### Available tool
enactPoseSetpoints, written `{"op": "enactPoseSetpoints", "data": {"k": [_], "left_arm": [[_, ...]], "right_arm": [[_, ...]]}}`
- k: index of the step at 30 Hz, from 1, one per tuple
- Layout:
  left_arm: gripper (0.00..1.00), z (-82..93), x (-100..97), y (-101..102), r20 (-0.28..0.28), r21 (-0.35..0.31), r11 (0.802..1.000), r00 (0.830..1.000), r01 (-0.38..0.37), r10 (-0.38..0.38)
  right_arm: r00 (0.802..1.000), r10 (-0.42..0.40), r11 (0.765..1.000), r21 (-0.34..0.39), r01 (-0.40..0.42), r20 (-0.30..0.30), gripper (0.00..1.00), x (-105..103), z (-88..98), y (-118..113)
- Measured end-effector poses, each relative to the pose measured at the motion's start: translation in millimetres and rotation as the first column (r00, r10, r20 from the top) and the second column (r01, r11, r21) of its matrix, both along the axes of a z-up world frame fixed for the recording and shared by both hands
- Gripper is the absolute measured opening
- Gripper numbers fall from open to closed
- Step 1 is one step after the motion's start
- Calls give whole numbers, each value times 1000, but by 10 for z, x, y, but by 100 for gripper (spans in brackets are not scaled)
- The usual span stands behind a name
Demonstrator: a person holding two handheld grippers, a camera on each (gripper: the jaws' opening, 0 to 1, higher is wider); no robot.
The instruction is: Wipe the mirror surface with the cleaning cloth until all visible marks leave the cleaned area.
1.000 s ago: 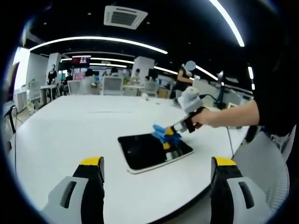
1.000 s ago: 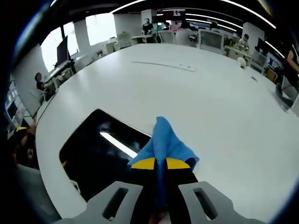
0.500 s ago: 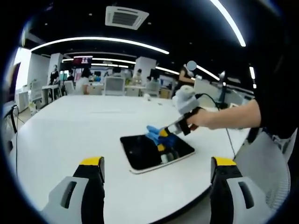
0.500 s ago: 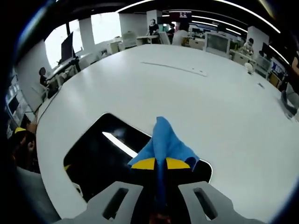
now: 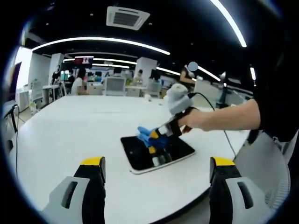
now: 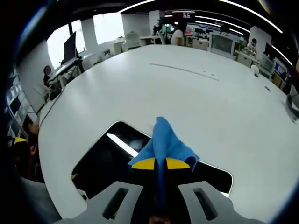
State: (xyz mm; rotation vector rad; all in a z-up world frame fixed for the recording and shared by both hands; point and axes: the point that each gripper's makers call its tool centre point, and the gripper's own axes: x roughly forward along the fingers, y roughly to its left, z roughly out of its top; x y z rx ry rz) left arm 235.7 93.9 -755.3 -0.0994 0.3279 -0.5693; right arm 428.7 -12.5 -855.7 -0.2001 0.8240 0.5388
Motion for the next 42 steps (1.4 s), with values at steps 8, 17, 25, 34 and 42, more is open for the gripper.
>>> {"op": "enactPoseSetpoints", "data": {"k": [8,17,25,34,42], "left_arm": [[92,-1,-6,-9,-2,-1,1000,1000,7,-7],[92,-1,-6,-12,-1,0,1000,1000,9,-9],[92,-7,-7,-16,-2,3,1000,1000,12,-12],[91,-3,-3,-3,2,4,1000,1000,3,-3],[90,27,14,-6,23,6,1000,1000,3,-4]], "right_arm": [[1000,16,1000,1,-16,0,1,-3,8,160],[999,45,999,18,-45,0,1,21,6,451],[998,67,996,57,-66,-7,1,-26,19,726],[995,98,992,80,-97,-11,1,-15,10,858],[992,126,989,79,-125,-2,1,-9,4,858]]}}
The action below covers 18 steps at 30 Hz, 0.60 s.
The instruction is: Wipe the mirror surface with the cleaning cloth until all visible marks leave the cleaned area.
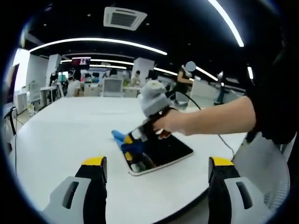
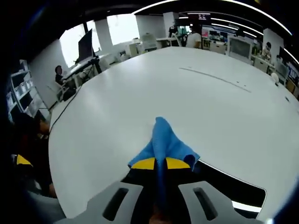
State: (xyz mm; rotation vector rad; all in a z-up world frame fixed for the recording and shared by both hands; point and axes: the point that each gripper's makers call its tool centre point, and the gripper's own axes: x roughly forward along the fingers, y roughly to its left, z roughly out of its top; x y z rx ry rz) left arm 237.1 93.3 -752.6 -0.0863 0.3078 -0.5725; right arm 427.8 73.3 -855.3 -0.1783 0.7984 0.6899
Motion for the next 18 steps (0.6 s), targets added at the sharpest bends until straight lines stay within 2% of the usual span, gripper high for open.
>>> {"op": "enactPoseSetpoints", "data": {"k": [2,5,7,13,18], "left_arm": [[92,-10,7,21,-7,0,1000,1000,-16,16],[90,-3,17,17,-2,7,1000,1000,-14,14],[89,-21,0,0,-8,19,1000,1000,1,-1],[93,-43,-10,-7,-18,32,999,1000,10,-9],[93,-47,-21,-14,-20,33,999,1000,14,-14]], "right_arm": [[999,26,1000,-15,-26,23,1,5,-5,4],[1000,24,1000,-19,-24,12,1,1,-1,6],[999,36,999,-22,-35,28,1,-15,4,7],[998,52,998,-33,-52,23,0,-2,-2,13],[998,61,997,-40,-60,15,0,-130,3,35]]}}
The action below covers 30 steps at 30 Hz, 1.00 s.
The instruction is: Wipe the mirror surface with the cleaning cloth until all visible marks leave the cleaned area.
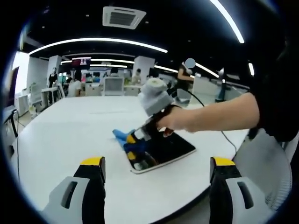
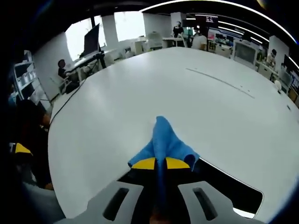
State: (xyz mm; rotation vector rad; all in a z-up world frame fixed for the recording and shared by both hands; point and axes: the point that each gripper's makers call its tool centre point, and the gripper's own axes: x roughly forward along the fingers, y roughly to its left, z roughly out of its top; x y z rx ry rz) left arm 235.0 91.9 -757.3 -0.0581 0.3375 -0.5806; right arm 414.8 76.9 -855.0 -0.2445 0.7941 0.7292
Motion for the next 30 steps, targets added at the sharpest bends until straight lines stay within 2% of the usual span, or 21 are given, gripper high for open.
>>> {"op": "enactPoseSetpoints", "data": {"k": [9,22,30], "left_arm": [[92,12,-5,-5,6,-3,1000,1000,5,-5],[91,28,-13,-1,11,-13,1000,1000,5,-5],[90,19,-18,-7,6,-12,1000,1000,8,-8]], "right_arm": [[1000,28,999,-19,-28,-2,0,-89,-20,38],[999,6,1000,-3,-6,-35,0,-351,-2,57],[999,11,1000,-5,-11,-50,0,-405,1,55]]}}
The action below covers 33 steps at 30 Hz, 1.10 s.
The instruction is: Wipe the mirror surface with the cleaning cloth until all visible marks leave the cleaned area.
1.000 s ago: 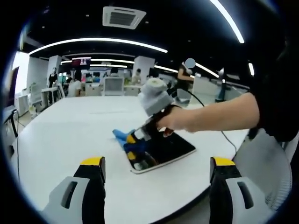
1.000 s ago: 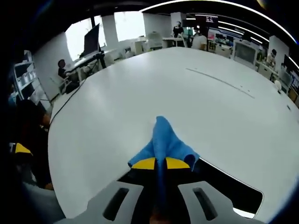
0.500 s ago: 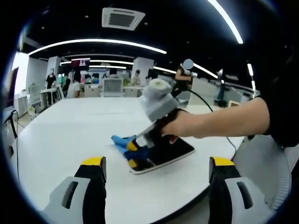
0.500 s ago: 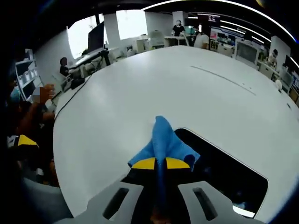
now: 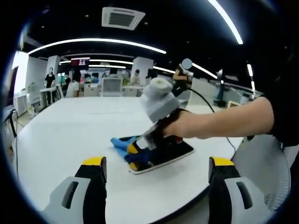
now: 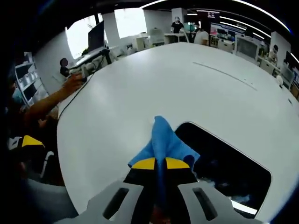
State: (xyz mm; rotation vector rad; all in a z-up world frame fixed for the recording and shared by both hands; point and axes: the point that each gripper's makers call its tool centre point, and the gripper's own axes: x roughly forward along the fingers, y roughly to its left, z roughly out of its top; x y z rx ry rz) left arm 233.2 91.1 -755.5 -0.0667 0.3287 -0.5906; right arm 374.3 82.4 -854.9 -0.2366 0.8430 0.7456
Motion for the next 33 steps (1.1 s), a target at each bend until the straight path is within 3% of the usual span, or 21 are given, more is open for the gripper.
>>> {"op": "enactPoseSetpoints", "data": {"k": [16,33], "left_arm": [[90,2,0,-14,1,-4,1000,1000,4,-4],[90,24,14,3,14,-7,1000,1000,-7,7]], "right_arm": [[998,54,997,-58,-52,35,0,-3,-13,-50],[1000,9,999,-48,-8,30,0,41,-23,-352]]}}
